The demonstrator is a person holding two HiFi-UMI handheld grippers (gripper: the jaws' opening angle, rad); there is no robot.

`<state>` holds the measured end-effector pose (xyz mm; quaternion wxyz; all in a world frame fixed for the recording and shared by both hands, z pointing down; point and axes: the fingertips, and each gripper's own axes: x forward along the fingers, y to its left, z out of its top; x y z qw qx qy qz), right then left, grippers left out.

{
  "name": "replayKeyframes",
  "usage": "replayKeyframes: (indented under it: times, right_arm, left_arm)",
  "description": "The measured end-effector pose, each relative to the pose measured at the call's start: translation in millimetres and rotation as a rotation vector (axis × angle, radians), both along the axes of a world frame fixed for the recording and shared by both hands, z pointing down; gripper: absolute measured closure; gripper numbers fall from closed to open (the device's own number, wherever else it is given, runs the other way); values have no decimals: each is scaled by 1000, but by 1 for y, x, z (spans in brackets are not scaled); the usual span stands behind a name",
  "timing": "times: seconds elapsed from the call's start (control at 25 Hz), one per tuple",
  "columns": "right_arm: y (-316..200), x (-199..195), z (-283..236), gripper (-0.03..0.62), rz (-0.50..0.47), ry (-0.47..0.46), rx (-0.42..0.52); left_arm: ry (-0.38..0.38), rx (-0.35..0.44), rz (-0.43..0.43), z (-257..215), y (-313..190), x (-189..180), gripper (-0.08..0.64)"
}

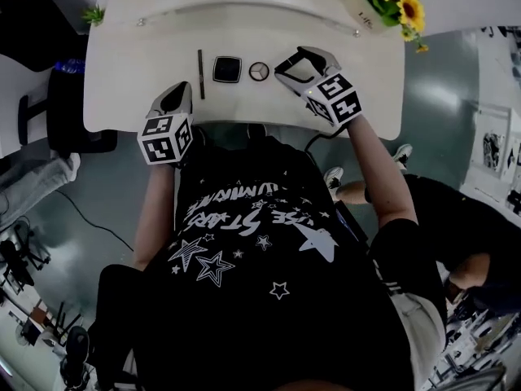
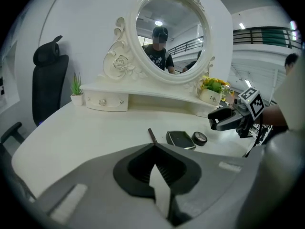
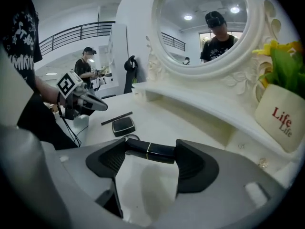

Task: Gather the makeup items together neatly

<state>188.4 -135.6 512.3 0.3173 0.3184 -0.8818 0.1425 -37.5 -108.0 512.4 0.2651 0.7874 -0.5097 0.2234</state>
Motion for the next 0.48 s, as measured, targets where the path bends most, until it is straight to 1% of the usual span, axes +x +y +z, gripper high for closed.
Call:
replayKeyframes:
  times: [0.24,0.48]
  right_arm:
    - [25,-7,24,236,-146,22,-28]
    - [33,-16,31,236,-303,35,-3]
  left_arm:
    - [-14,-9,-51,5,14,5,558]
    - [-27,-21,-103,11,30,10,558]
